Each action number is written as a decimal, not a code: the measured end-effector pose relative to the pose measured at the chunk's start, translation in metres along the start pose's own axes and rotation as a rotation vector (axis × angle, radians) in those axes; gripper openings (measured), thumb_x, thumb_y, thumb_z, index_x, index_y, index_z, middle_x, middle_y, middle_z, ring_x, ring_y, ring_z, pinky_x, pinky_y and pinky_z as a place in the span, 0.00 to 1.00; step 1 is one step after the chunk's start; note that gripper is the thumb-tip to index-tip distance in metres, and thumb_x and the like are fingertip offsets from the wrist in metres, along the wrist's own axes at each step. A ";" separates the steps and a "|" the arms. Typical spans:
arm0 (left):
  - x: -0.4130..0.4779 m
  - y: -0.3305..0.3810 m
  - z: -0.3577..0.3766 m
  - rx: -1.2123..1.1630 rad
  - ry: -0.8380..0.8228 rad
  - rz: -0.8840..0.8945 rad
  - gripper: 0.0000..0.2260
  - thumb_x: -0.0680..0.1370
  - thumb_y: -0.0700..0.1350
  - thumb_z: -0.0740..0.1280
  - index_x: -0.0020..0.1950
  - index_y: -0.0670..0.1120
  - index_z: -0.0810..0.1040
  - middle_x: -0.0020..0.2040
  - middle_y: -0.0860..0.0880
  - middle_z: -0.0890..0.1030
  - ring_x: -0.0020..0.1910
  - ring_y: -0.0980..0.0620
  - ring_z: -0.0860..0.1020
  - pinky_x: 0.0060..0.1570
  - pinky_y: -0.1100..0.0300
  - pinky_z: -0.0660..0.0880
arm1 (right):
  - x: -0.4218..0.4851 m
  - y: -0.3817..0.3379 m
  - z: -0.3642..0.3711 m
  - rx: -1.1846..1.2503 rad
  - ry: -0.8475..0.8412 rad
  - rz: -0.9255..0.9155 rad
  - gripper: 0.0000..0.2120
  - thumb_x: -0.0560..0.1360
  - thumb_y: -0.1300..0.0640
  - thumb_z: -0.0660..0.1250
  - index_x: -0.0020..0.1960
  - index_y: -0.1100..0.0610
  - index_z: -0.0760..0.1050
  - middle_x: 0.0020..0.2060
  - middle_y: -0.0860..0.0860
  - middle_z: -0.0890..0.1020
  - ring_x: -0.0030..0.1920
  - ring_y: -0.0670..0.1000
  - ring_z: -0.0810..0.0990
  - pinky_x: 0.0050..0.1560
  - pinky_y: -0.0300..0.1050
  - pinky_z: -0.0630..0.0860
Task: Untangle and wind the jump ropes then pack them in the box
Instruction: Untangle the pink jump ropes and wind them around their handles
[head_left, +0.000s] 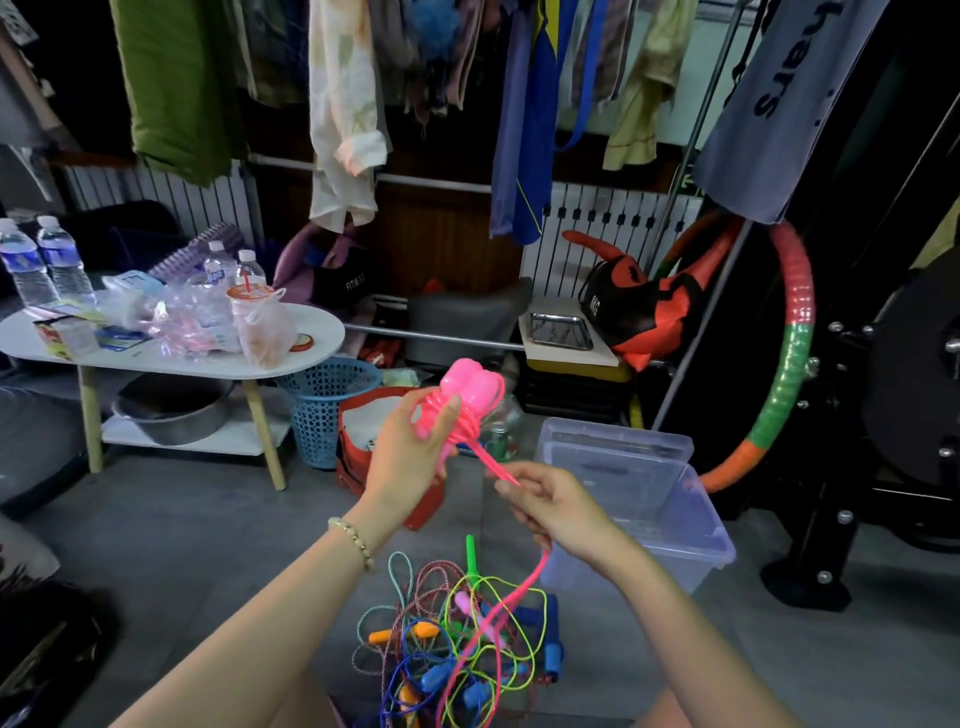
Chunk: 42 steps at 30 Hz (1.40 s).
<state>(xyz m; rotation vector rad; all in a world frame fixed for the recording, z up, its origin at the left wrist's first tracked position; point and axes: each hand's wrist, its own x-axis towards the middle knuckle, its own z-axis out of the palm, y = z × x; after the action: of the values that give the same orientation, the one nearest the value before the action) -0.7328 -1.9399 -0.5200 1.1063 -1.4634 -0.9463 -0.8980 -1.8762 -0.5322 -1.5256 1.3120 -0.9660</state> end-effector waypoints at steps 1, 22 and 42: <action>0.003 -0.004 -0.005 0.062 -0.001 -0.003 0.15 0.77 0.55 0.65 0.57 0.46 0.74 0.30 0.42 0.80 0.18 0.55 0.71 0.20 0.61 0.69 | -0.004 0.001 -0.004 -0.056 -0.011 -0.006 0.06 0.78 0.57 0.63 0.52 0.55 0.77 0.22 0.44 0.70 0.21 0.42 0.64 0.22 0.34 0.62; -0.027 0.031 -0.001 0.582 -0.759 0.276 0.17 0.75 0.58 0.67 0.44 0.44 0.78 0.29 0.52 0.76 0.22 0.61 0.71 0.27 0.67 0.68 | 0.023 -0.048 -0.035 -0.188 -0.138 -0.170 0.15 0.68 0.51 0.74 0.29 0.56 0.74 0.26 0.52 0.70 0.30 0.49 0.66 0.32 0.40 0.63; -0.035 0.012 0.019 -0.269 -0.442 -0.093 0.12 0.81 0.50 0.58 0.64 0.58 0.71 0.26 0.45 0.75 0.18 0.51 0.69 0.19 0.65 0.69 | 0.008 -0.002 0.001 0.344 0.190 -0.051 0.36 0.60 0.23 0.60 0.47 0.54 0.79 0.32 0.55 0.71 0.29 0.46 0.66 0.28 0.38 0.60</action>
<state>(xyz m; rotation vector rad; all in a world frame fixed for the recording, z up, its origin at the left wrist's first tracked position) -0.7518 -1.9029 -0.5209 0.8024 -1.5801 -1.4766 -0.8950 -1.8835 -0.5304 -1.2308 1.1665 -1.3204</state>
